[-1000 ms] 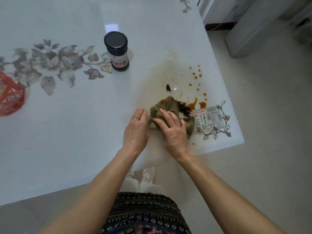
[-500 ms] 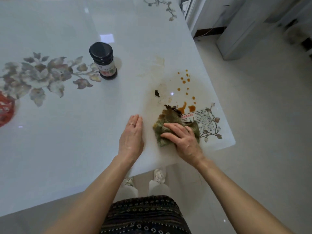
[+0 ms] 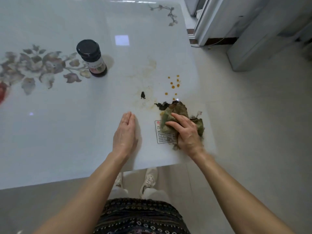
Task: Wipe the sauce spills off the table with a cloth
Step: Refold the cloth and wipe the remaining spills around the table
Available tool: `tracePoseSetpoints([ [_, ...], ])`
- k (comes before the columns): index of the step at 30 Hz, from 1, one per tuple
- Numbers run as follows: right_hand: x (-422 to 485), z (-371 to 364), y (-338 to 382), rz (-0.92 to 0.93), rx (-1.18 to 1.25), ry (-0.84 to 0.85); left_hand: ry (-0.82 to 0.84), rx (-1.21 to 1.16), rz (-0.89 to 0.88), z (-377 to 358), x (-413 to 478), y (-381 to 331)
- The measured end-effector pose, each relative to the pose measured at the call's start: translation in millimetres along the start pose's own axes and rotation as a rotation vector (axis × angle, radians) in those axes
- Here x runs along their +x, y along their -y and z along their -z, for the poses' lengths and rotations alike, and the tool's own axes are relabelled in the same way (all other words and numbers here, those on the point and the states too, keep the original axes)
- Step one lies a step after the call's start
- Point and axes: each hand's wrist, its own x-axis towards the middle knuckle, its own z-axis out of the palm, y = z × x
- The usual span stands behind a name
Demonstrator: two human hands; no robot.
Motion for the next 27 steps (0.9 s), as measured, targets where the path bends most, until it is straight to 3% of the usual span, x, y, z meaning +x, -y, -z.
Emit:
tracePoseSetpoints([
  [6, -23.6, 2.5, -15.9, 0.319, -0.069, 0.109, -0.003, 0.014, 0.039, -2.4, 0.3, -11.2],
  [11, 14.8, 10.9, -27.6, 0.074, -0.006, -0.017, -0.015, -0.006, 0.067, -3.6, -1.8, -15.0],
  [18, -12.2, -1.5, -26.4, 0.234, -0.021, -0.012, -0.032, 0.011, 0.068, -7.6, -1.7, -16.3],
  [23, 18.3, 3.8, -11.9, -0.057, 0.07, -0.093, -0.014, 0.06, 0.068, -9.2, 0.3, -21.8],
  [27, -6.4, -9.9, 1.3, 0.105, 0.006, -0.051, 0.003, 0.067, 0.055, -9.0, 1.0, -20.1],
])
